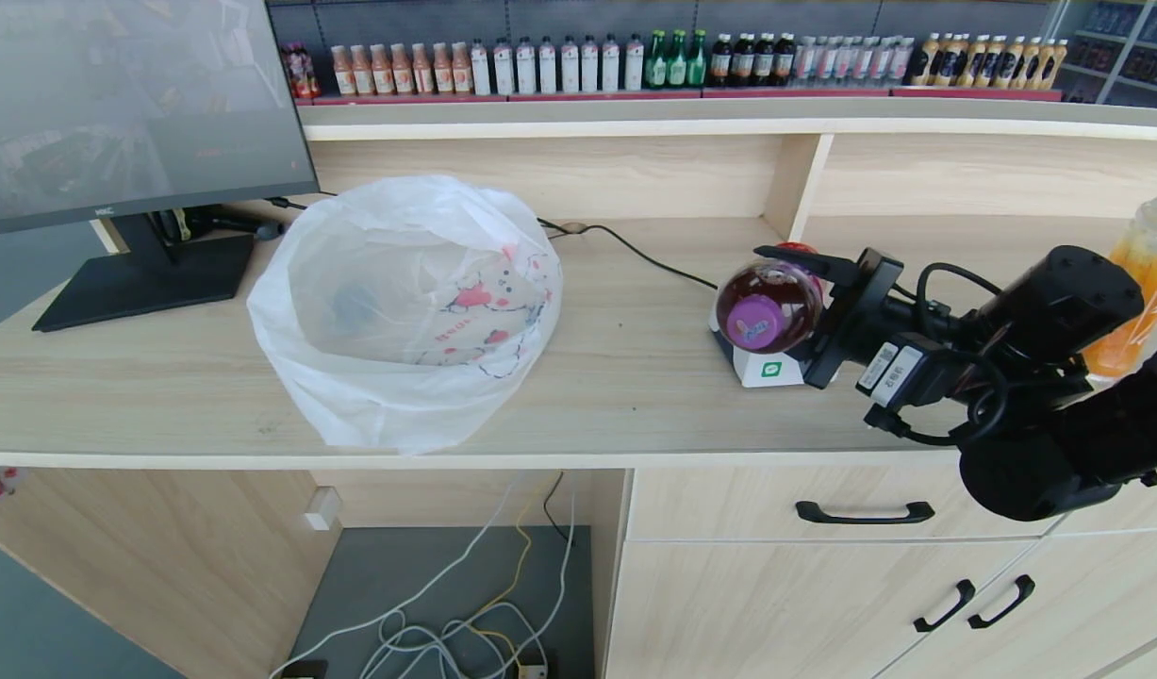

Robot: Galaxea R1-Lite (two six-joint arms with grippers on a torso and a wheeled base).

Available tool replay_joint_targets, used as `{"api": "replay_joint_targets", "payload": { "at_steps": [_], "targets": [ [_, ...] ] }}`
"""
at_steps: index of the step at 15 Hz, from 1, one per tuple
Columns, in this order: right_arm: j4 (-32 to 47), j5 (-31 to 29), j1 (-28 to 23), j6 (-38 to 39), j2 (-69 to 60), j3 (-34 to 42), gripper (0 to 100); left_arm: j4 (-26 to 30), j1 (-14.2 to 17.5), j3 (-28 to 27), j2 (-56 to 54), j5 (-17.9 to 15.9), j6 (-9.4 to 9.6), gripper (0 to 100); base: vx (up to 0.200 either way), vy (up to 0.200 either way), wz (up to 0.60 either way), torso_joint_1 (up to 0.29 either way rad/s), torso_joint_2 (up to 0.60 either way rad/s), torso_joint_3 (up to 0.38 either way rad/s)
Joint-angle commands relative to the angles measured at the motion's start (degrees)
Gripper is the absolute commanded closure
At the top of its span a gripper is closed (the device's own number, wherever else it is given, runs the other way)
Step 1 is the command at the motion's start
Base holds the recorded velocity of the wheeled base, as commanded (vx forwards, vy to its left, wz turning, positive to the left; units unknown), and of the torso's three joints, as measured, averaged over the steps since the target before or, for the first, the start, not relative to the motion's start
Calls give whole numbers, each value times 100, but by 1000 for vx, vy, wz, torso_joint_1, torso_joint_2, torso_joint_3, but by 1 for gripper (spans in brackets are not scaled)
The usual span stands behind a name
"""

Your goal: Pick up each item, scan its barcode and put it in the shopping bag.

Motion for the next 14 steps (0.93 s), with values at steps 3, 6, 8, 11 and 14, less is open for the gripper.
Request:
{"api": "replay_joint_targets", "payload": {
  "at_steps": [3,6,8,11,14],
  "targets": [
    [-3,-7,5,-1,-9,30,100,-1,1,0,1,0,-1,0,0,0,0,0,0,0],
    [-3,-7,5,-1,-9,39,100,-1,1,0,1,0,-1,0,0,0,0,0,0,0],
    [-3,-15,5,-1,-9,74,100,-1,1,0,1,0,-1,0,0,0,0,0,0,0],
    [-3,-15,32,-10,-35,74,100,-1,1,0,1,0,-1,0,0,0,0,0,0,0],
    [-3,-15,67,7,-132,109,100,-1,1,0,1,0,-1,0,0,0,0,0,0,0]
  ]
}}
